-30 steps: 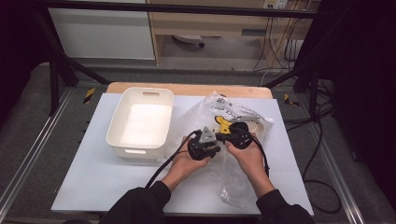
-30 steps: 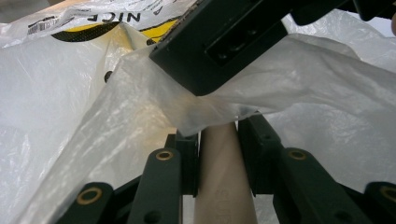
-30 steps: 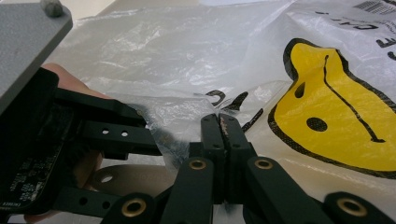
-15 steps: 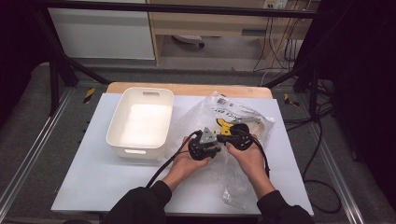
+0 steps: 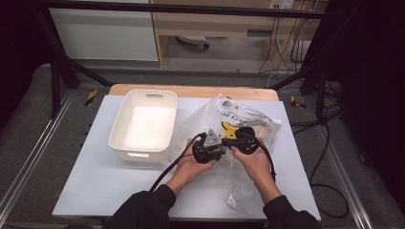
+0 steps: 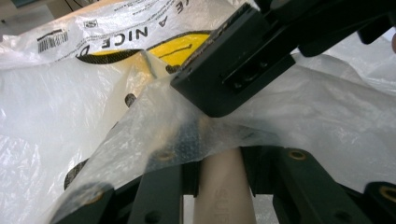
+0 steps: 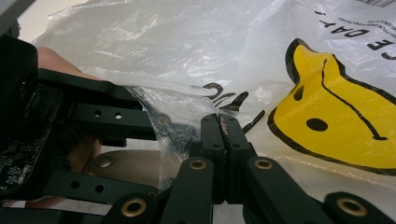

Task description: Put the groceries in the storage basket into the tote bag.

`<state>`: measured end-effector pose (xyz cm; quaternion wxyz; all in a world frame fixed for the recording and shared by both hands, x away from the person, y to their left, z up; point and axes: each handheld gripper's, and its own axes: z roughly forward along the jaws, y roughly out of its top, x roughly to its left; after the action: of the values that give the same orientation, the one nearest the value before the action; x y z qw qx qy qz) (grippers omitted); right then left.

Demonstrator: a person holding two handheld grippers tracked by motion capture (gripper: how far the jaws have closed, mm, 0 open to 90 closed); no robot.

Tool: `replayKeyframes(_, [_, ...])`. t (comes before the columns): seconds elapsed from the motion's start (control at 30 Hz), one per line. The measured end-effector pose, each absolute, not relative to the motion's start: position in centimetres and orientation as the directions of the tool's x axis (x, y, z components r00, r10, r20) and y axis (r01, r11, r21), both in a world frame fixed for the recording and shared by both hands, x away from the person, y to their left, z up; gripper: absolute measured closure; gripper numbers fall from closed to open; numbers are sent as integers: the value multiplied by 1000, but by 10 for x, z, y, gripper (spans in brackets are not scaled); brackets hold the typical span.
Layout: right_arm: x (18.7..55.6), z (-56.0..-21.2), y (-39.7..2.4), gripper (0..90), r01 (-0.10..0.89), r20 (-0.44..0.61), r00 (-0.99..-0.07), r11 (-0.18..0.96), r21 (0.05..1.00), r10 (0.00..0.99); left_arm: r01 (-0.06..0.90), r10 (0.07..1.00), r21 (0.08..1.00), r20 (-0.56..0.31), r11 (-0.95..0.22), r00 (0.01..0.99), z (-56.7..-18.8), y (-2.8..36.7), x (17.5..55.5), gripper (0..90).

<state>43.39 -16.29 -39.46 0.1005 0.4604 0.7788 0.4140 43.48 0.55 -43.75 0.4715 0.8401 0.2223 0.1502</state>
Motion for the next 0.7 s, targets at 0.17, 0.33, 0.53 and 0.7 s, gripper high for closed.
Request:
replayKeyframes(0.17, [434, -394, -164, 900, 635, 224, -554, 233, 737, 802, 233, 517, 865, 36, -445, 855, -439, 4, 436, 701])
replayKeyframes(0.33, [434, -396, -162, 900, 637, 221, -556, 240, 733, 801, 248, 527, 866, 20, -434, 850, -444, 3, 439, 703])
replayKeyframes(0.53, [435, -399, -163, 900, 641, 223, -552, 237, 730, 804, 246, 528, 868, 22, -432, 849, -447, 2, 441, 704])
replayKeyframes(0.7, [435, -401, -163, 900, 645, 225, -549, 237, 726, 805, 255, 525, 857, 22, -449, 851, -451, 2, 443, 703])
